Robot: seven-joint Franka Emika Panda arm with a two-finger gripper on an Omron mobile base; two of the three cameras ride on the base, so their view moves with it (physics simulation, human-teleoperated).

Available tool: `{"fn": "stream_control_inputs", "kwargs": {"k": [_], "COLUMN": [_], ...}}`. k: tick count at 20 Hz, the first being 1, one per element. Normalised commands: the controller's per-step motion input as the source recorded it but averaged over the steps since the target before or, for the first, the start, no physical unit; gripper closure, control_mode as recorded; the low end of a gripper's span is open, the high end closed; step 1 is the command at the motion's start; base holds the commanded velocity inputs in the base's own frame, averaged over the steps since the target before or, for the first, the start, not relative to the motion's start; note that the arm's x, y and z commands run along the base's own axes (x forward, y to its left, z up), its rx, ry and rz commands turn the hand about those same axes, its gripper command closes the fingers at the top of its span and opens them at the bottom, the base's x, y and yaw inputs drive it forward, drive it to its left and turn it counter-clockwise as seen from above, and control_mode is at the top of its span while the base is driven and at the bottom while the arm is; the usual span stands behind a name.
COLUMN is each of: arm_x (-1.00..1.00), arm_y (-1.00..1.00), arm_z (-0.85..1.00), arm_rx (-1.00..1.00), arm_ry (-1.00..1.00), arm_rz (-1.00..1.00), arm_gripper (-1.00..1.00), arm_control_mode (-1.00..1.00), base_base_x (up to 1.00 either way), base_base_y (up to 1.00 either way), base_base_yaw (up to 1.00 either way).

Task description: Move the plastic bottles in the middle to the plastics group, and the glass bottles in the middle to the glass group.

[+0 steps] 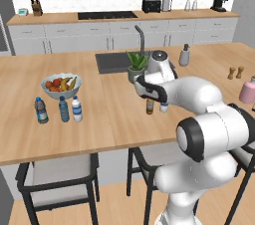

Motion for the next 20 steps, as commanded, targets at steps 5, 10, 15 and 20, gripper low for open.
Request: {"fn": "stream_control_inputs", "kwargs": {"k": [5,10,15,20], "arm_x": [0.14,0.11,0.06,0.05], "arm_y": [0.00,0.00,0.00,-0.20], "arm_z": [-0.36,-0.27,-0.23,-0.19], "arm_rx": [0.00,0.00,0.00,0.00], "arm_ry": [0.01,0.00,0.00,0.00], "arm_rz": [0.00,0.00,0.00,0.00], "arm_gripper": [-1.00,-1.00,-1.00,-1.00], "arm_control_mode": [-1.00,-1.00,-1.00,-1.00], "base_base_x": [0.00,0.00,0.00,0.00], "base_base_y": [0.00,0.00,0.00,0.00], "base_base_yaw": [0.00,0.00,0.00,0.00]}}
